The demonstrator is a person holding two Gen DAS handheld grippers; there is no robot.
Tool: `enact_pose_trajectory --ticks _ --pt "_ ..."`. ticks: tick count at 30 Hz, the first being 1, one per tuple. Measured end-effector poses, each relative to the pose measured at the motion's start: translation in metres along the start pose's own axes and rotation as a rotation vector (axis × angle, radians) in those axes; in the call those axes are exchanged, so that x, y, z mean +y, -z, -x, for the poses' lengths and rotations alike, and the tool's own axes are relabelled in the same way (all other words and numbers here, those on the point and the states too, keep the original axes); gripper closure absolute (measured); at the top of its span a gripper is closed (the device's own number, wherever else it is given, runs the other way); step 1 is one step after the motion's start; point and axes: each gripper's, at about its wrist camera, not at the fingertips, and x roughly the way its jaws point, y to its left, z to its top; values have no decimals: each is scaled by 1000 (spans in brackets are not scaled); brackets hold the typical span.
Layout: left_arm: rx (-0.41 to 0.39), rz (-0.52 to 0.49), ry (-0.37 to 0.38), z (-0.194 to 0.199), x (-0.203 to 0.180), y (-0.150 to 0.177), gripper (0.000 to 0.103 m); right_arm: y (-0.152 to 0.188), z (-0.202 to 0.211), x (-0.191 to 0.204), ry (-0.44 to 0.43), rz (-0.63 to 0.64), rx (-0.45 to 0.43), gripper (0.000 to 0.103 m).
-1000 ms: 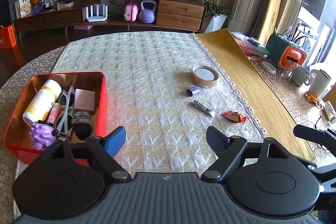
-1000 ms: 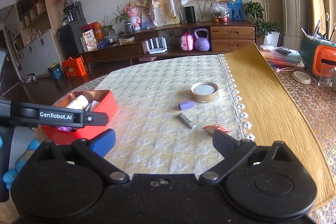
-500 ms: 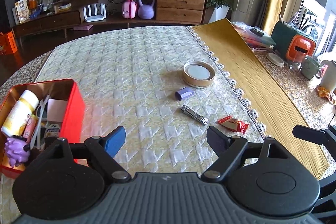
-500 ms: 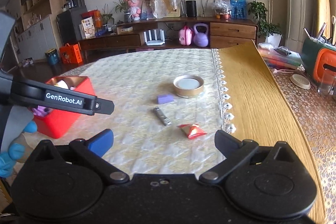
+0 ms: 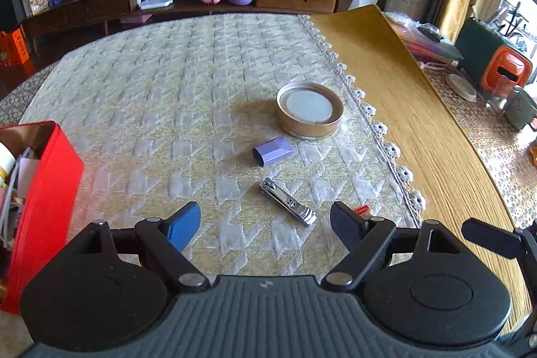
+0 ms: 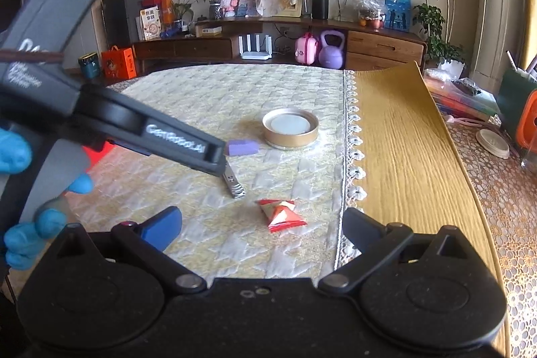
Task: Organize rigid objects
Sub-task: 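Lower the left gripper to the nail clipper while the right approaches the red candy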
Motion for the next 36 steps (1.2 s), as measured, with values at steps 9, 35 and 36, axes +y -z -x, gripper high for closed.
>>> enact_pose_trajectory --ticks 9,35,36 --pt "77 91 -14 -39 -2 -13 18 2 -24 -8 -42 0 33 13" --pt "12 9 -36 -50 -6 -8 75 5 -56 -6 1 48 63 55" --pt "11 3 -35 -49 -6 -7 76 5 -55 -5 2 51 64 58"
